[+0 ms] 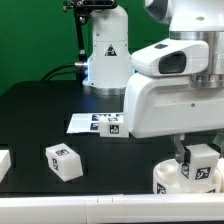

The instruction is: Assemble stool

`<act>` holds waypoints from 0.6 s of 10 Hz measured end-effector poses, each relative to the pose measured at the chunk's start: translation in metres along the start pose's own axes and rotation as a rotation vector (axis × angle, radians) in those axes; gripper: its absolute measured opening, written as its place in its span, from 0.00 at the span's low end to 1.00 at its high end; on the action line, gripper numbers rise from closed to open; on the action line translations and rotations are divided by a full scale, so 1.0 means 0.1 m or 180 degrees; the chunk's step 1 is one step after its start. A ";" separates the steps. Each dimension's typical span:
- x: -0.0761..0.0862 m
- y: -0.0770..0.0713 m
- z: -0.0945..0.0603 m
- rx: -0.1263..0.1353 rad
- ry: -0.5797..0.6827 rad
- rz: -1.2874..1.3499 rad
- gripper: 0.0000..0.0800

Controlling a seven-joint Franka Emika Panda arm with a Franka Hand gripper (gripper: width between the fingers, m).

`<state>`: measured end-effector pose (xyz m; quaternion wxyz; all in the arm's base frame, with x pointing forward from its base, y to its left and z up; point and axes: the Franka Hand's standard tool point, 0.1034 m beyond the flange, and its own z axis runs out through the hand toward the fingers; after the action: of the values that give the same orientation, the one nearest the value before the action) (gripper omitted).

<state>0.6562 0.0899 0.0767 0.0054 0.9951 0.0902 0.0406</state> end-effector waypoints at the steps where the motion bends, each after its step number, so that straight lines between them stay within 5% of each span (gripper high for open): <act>1: 0.00 0.00 0.00 0.0002 0.0000 0.0151 0.42; 6: -0.05 0.22 0.01 0.0091 -0.0045 0.2399 0.42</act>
Offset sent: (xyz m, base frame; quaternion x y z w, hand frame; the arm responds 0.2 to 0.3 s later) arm 0.0044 -0.0104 0.0092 0.0459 0.0066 0.4563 0.8886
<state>0.6554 0.0670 0.0756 -0.0231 0.9587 -0.2818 0.0317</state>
